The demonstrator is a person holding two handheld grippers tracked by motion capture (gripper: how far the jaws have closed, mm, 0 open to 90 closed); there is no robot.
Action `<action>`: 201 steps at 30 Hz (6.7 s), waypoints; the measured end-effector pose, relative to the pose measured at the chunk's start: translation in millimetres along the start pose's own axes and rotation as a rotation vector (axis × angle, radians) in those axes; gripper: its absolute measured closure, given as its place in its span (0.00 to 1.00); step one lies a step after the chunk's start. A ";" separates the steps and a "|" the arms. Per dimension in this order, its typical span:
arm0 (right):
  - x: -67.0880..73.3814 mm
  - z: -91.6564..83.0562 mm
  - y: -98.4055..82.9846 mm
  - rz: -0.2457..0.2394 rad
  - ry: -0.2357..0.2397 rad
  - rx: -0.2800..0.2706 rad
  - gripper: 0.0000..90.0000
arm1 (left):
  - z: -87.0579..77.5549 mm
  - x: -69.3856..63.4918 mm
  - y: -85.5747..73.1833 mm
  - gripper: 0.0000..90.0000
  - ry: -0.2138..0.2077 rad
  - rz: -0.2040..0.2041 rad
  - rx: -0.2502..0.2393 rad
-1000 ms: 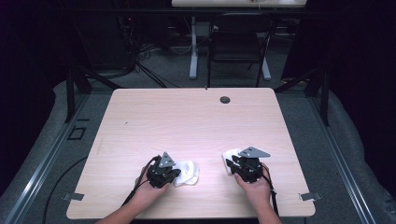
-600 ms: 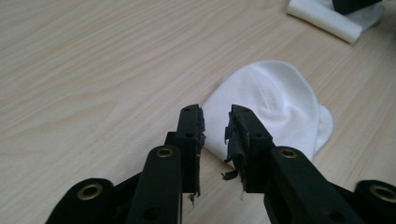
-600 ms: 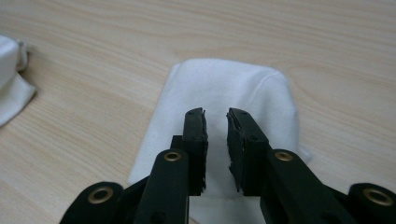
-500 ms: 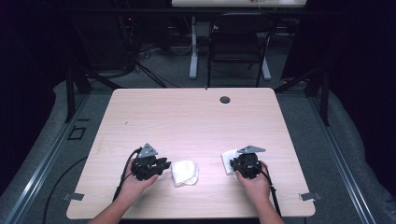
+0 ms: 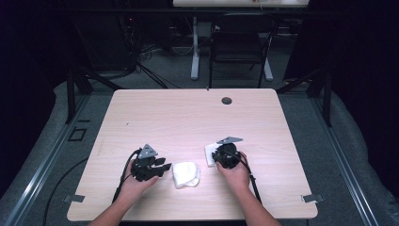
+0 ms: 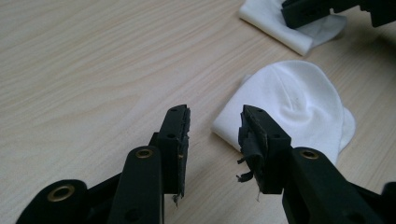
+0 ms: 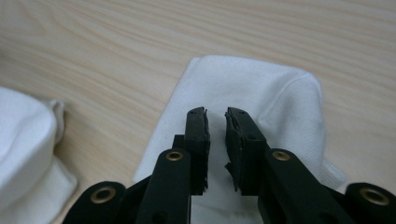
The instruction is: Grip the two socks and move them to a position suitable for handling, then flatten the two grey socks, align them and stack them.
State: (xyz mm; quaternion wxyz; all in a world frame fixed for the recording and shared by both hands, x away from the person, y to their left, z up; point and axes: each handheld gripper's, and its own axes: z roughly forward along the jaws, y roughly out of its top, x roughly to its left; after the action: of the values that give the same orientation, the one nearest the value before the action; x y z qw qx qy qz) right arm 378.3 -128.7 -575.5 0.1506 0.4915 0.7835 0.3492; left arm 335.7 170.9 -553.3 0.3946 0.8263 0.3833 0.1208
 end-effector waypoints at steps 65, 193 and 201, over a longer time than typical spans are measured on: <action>8.2 -67.5 -32.7 -0.056 0.072 -0.146 0.89 | 51.5 -86.5 30.5 0.65 -0.044 0.098 0.028; -3.1 12.0 39.2 -0.002 -0.056 -0.003 0.89 | -20.2 2.7 -22.5 0.72 0.039 -0.052 -0.035; 7.3 -0.1 39.4 -0.058 -0.049 0.006 0.97 | -20.5 4.0 -22.5 0.72 0.042 -0.059 -0.034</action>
State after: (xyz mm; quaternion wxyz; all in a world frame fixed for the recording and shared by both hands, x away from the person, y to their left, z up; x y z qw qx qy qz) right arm 401.0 -111.6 -547.2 0.1783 0.4773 0.7945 0.3304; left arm 315.9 194.2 -556.9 0.4038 0.8053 0.4134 0.1327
